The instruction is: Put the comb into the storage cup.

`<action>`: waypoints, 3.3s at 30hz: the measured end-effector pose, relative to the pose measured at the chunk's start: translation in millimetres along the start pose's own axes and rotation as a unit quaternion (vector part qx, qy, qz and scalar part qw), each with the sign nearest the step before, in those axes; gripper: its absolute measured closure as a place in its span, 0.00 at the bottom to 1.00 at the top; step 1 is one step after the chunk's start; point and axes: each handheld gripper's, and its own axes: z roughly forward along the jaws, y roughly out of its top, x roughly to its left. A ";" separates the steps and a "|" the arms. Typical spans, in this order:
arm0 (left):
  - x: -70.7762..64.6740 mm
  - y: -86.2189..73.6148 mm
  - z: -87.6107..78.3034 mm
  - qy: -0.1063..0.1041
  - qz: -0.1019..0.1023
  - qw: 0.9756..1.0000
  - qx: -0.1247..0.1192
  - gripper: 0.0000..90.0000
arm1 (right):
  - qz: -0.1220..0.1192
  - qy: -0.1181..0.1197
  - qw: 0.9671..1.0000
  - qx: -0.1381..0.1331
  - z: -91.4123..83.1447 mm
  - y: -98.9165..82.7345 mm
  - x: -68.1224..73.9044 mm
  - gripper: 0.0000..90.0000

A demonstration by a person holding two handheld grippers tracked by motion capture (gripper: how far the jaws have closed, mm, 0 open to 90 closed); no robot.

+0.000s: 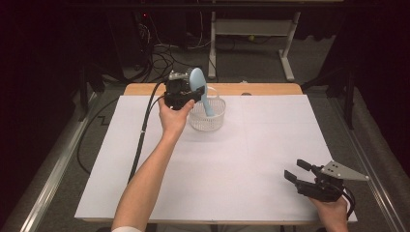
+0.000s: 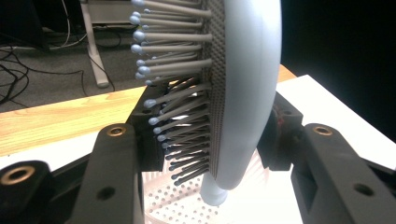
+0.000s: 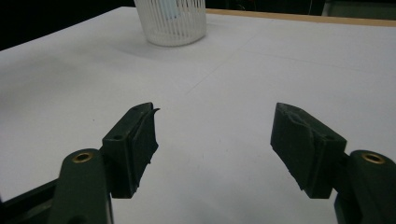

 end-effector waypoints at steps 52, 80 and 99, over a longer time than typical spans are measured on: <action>-4.1 -29.5 22.4 -0.017 0.002 1.000 -0.010 0.55 | 0.000 -0.002 1.000 0.004 2.3 -0.1 0.5 0.35; 13.8 -24.7 7.4 0.005 -0.006 1.000 0.014 0.43 | -0.001 -0.005 1.000 0.005 1.6 -0.2 0.6 0.36; 29.8 -31.8 2.2 0.033 -0.022 0.999 0.026 0.36 | -0.001 -0.004 1.000 0.006 2.1 -0.2 0.7 0.36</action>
